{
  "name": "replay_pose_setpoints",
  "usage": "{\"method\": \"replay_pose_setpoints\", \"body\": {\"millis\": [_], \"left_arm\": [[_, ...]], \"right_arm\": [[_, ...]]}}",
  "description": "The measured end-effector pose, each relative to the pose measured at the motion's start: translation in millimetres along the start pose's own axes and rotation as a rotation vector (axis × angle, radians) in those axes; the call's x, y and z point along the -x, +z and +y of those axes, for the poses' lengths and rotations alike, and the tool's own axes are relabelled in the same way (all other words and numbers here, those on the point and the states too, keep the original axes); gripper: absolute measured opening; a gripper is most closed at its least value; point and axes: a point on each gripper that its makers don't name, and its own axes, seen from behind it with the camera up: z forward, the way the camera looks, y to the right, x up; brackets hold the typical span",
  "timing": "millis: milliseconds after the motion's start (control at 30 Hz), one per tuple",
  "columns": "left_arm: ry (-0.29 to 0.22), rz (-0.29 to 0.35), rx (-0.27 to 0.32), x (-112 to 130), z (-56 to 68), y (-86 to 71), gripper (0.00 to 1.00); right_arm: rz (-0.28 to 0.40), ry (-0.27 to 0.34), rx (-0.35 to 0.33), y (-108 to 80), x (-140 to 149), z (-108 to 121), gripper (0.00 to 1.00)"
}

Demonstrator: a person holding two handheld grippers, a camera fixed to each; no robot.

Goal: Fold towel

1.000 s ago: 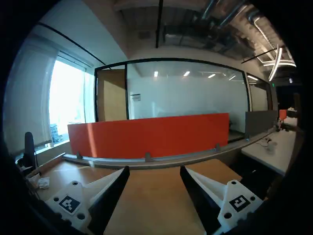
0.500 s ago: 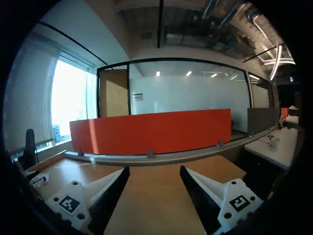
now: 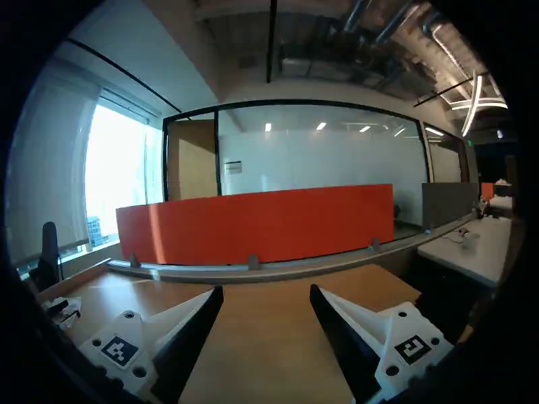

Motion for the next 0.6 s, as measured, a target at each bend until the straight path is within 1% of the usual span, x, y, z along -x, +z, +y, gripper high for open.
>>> {"method": "replay_pose_setpoints", "body": {"millis": [100,300,500,600], "left_arm": [[-0.006,-0.006,0.002,1.8,0.4,1.7,1.0],[-0.037,-0.013,0.003,4.5,0.7,1.8,1.0],[-0.037,-0.013,0.007,4.7,0.8,1.1,1.0],[-0.038,-0.013,0.002,5.2,-1.5,0.9,1.0]], "right_arm": [[-0.002,0.0,0.002,-0.2,-0.7,0.4,1.0],[0.002,0.0,-0.001,-0.2,-4.6,-0.9,1.0],[0.0,-0.005,-0.004,0.0,-3.6,-0.3,1.0],[-0.002,-0.006,-0.002,0.3,-4.8,0.4,1.0]]}}
